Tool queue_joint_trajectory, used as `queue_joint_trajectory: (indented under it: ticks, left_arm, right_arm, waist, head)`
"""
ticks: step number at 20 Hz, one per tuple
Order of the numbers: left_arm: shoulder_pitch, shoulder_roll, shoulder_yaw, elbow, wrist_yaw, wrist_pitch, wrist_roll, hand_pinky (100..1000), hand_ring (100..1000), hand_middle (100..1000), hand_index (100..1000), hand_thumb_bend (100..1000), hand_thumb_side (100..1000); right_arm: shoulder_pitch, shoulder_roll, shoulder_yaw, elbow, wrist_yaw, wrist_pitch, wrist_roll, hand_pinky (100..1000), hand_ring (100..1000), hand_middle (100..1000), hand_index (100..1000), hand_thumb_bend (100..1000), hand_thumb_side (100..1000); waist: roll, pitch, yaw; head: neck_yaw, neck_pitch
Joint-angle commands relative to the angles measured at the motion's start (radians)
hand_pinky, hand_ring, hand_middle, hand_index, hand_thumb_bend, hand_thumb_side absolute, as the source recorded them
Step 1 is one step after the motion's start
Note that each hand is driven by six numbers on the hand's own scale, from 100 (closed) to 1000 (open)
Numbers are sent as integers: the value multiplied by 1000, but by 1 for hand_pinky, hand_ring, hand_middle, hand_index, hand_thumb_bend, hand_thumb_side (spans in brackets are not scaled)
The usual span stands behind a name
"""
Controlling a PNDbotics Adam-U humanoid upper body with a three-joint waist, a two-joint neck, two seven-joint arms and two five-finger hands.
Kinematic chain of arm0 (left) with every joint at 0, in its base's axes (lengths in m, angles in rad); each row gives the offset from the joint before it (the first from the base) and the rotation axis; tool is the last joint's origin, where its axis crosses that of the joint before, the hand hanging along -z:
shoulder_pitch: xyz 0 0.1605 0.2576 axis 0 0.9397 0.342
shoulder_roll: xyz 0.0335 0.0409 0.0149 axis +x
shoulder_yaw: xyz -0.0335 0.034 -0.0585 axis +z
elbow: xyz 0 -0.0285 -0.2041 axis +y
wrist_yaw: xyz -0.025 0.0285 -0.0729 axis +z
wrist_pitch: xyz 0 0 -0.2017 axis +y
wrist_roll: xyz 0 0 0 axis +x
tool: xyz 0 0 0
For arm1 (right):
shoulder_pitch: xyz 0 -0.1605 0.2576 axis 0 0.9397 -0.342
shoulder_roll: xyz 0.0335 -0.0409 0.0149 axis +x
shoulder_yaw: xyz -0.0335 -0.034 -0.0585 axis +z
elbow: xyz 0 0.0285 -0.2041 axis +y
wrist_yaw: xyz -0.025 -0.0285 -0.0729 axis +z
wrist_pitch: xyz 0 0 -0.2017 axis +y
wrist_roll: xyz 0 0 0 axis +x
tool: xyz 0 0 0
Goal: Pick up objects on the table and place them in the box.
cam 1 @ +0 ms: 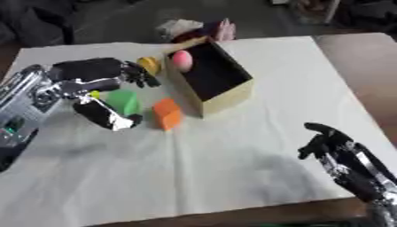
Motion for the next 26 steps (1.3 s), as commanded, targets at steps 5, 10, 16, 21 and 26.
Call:
queue_joint_trajectory:
  ticks: [5,10,16,21,26]
  left_arm:
    - [-67,-4,-7,45,-119,-124,-87,815,776,797,937,543,442]
    - [-95,-32,8,114,-208,-213,-81,822,788,803,941,634,505]
    - [-118,-85,20,223,-313,-276,-50,832,802,806,943,681,543]
    - [-129,-130,35,302,-401,-292,17,830,798,798,936,647,534]
    - [-138,-168,34,368,-485,-307,96,828,794,797,933,625,528]
  right_arm:
    - [-10,-14,2,-14,-5,-1,2,717,557,490,885,100,525]
    - [-13,-11,7,-15,-7,-1,6,717,556,490,885,100,522]
    - [-17,-6,11,-15,-11,-1,9,717,555,490,885,100,520]
    - [-21,-3,14,-16,-14,-1,13,716,555,490,885,100,526]
    - [-25,1,17,-17,-16,0,16,715,554,490,884,100,526]
  waist:
    - [1,-10,-8]
    - [-1,-10,-16]
    - [-7,-5,-29]
    - [-8,0,-41]
    - [-9,3,-52]
  head:
    - [5,-14]
    - [8,-19]
    - [20,-23]
    - [31,-25]
    - [40,-25]
